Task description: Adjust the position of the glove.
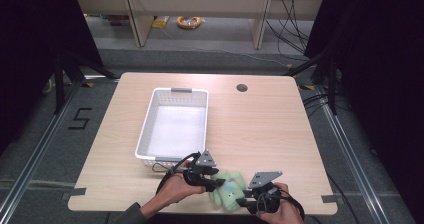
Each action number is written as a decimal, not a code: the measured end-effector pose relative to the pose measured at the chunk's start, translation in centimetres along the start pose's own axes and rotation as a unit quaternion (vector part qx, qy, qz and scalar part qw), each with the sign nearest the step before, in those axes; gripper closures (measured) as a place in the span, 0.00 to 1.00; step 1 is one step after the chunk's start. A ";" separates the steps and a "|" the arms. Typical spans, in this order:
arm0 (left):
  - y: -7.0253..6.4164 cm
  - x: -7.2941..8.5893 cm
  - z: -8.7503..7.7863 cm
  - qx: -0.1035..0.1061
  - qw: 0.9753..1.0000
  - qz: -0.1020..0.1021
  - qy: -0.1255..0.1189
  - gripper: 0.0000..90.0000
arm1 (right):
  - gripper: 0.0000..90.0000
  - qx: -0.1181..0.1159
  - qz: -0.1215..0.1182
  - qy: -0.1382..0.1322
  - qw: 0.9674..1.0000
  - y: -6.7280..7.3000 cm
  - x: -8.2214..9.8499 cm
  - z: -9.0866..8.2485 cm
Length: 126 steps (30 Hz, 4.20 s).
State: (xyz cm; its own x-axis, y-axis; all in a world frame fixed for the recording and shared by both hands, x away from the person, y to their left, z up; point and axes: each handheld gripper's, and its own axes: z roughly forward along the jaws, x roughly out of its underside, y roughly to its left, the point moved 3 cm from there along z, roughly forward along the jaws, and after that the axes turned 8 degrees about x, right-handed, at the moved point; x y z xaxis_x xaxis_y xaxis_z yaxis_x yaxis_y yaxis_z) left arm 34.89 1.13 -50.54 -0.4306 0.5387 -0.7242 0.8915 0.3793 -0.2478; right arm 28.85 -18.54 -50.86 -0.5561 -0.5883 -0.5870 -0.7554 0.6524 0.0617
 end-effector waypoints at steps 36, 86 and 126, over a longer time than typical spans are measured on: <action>-5.0 3.3 -2.2 0.042 0.991 -0.095 -0.090 0.95 | 0.92 -0.032 -0.084 -0.016 0.996 -4.9 -5.3 -1.0; -3.8 4.9 -2.9 0.012 0.979 -0.178 -0.104 0.48 | 0.59 -0.010 0.069 -0.022 0.997 -6.5 -3.3 -0.1; -2.2 3.9 0.6 0.008 0.971 -0.229 -0.062 0.54 | 0.76 -0.073 0.112 0.004 0.991 -5.4 -1.6 2.6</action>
State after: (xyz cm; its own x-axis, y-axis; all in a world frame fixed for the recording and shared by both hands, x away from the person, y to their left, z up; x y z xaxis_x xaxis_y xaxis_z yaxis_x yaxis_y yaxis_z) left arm 31.30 1.98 -53.17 -0.7632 0.2204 -0.6074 0.6127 0.5454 -0.5720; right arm 34.72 -19.84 -52.35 -0.7181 -0.4400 -0.5392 -0.6541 0.6913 0.3071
